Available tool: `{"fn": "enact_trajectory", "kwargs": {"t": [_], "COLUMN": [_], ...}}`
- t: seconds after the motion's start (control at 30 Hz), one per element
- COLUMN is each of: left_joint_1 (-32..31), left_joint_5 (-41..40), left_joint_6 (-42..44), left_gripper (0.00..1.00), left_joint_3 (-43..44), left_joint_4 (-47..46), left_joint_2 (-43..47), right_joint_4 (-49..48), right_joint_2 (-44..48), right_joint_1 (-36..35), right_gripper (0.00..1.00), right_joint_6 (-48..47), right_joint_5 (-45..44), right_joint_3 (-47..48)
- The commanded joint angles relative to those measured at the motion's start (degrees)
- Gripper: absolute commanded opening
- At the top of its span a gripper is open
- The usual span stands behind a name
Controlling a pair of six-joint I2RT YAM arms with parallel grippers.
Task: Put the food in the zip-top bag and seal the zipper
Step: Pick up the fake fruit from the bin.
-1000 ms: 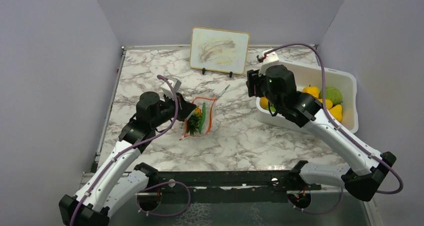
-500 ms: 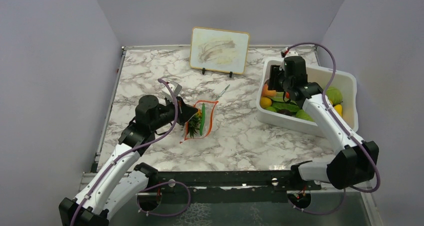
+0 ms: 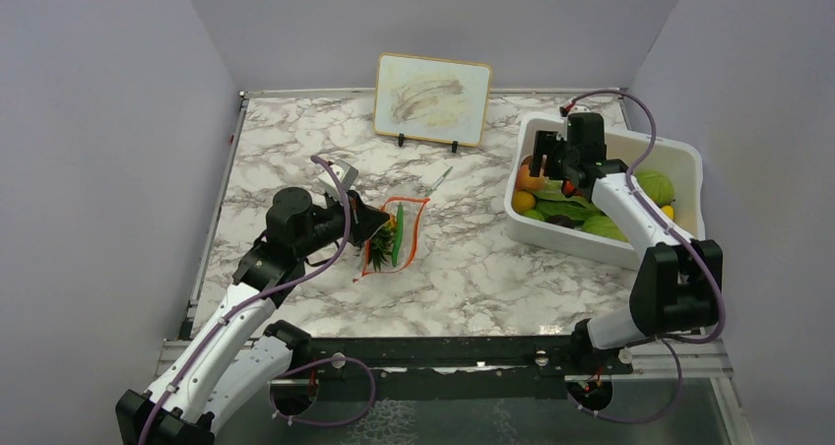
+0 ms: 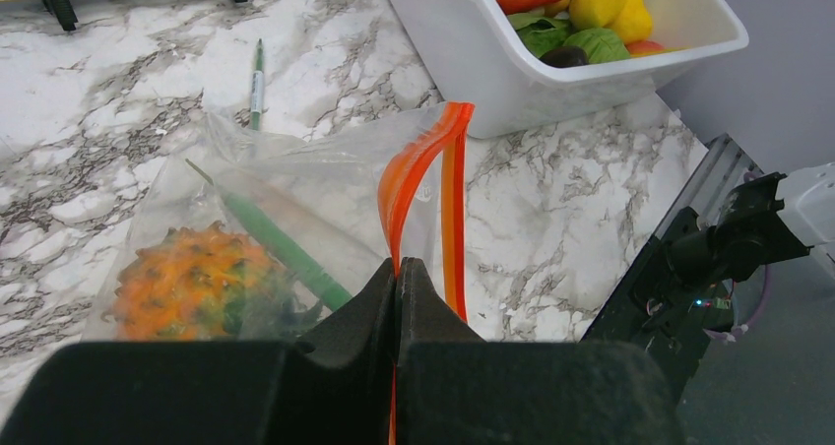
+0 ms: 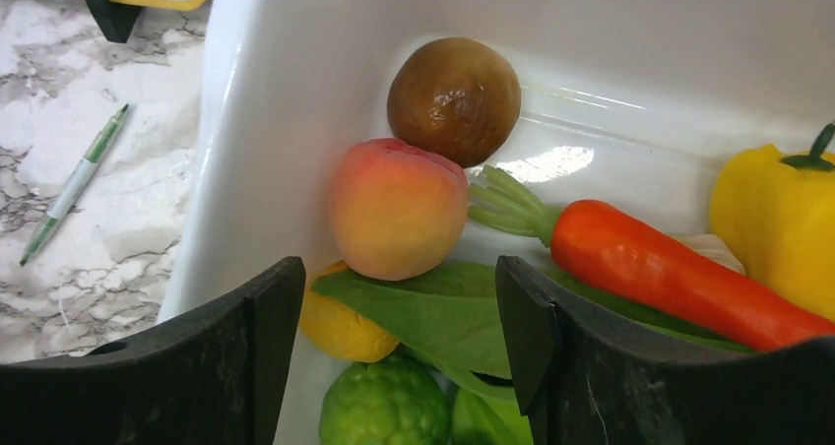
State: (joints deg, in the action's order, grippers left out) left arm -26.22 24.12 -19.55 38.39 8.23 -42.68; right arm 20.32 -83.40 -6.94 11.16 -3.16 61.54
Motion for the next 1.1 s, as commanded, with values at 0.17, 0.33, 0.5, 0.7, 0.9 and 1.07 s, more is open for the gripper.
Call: {"fn": "enact_trajectory", "kwargs": {"t": [0.17,0.33,0.5,0.7,0.9,1.07], "left_joint_1": [0.1,0.1,0.1,0.1,0.1,0.1], "left_joint_5": [0.3,0.7,0.2,0.0,0.2,0.1], "left_joint_6": [0.9,0.9,0.9,0.9,0.8,0.9], "left_gripper": [0.00,0.00,0.00,0.00,0.00,0.00], "left_joint_3": [0.0,0.1,-0.1,-0.1,-0.1,-0.1], "left_joint_4": [-0.9,-0.8,-0.7,-0.6,-0.6,-0.6], "left_joint_2": [0.4,0.0,0.4,0.2,0.0,0.1], "right_joint_4": [-3.3,-3.9,-4.5,-5.2,-5.7,-5.5], "right_joint_2": [-6.6,-9.0,-11.2,-13.3,-14.3,-14.1], "right_joint_1": [1.5,1.8,1.8,1.8,1.9,1.8], "right_gripper": [0.74,0.75,0.77,0.79,0.77,0.72], "right_joint_6": [-1.9,-2.8,-3.3,-3.7,-4.3,-5.2], "right_joint_5": [5.0,6.2,7.4,7.3,7.6,8.2], "right_joint_3": [3.6,3.8,3.8,3.9,3.7,3.7]}}
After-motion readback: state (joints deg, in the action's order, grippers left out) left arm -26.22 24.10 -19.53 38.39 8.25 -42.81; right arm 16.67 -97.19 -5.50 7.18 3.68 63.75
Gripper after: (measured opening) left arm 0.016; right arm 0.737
